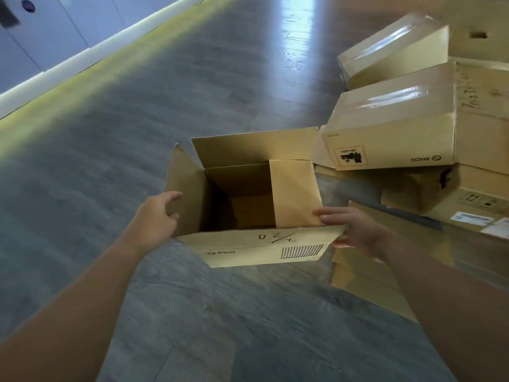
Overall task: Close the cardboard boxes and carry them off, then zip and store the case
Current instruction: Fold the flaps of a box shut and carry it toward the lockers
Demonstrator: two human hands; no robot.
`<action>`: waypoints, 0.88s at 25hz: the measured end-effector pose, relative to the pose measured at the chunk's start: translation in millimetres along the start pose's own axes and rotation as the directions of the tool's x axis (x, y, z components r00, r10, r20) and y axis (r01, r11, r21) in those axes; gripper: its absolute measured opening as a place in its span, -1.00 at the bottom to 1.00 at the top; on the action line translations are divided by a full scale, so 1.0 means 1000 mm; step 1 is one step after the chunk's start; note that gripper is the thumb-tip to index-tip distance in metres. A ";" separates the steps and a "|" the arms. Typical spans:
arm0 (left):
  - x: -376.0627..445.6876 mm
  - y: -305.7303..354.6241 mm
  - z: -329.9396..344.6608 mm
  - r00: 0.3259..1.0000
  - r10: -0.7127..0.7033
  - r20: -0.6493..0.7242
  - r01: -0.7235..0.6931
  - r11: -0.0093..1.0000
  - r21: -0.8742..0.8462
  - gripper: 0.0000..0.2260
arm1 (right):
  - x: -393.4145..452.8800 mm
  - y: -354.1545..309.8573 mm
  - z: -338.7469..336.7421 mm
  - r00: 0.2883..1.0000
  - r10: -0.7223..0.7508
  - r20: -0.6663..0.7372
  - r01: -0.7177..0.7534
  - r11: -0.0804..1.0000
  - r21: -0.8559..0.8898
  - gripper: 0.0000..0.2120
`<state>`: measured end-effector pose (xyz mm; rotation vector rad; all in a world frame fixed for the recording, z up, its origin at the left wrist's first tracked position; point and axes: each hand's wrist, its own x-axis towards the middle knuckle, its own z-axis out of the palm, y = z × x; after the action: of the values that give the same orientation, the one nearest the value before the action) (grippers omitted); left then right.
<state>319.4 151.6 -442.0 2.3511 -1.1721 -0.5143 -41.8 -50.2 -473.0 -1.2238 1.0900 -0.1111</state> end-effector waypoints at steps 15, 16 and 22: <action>-0.040 -0.001 0.096 0.965 0.076 0.253 -0.224 0.740 0.634 -0.27 | -0.007 0.039 0.061 0.898 -0.436 0.064 0.163 0.192 -0.968 -0.36; -0.040 -0.003 0.097 0.963 0.066 0.261 -0.220 0.751 0.623 -0.26 | -0.007 0.038 0.073 0.886 -0.457 0.081 0.180 0.178 -0.967 -0.42; -0.042 -0.007 0.107 0.969 0.067 0.237 -0.202 0.767 0.609 -0.24 | 0.001 0.033 0.145 0.839 -0.389 0.380 0.430 0.047 -0.902 -0.47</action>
<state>245.2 164.4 -528.4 2.7740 -1.8312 -0.3442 47.2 62.7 -509.6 -2.7730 0.6266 0.2481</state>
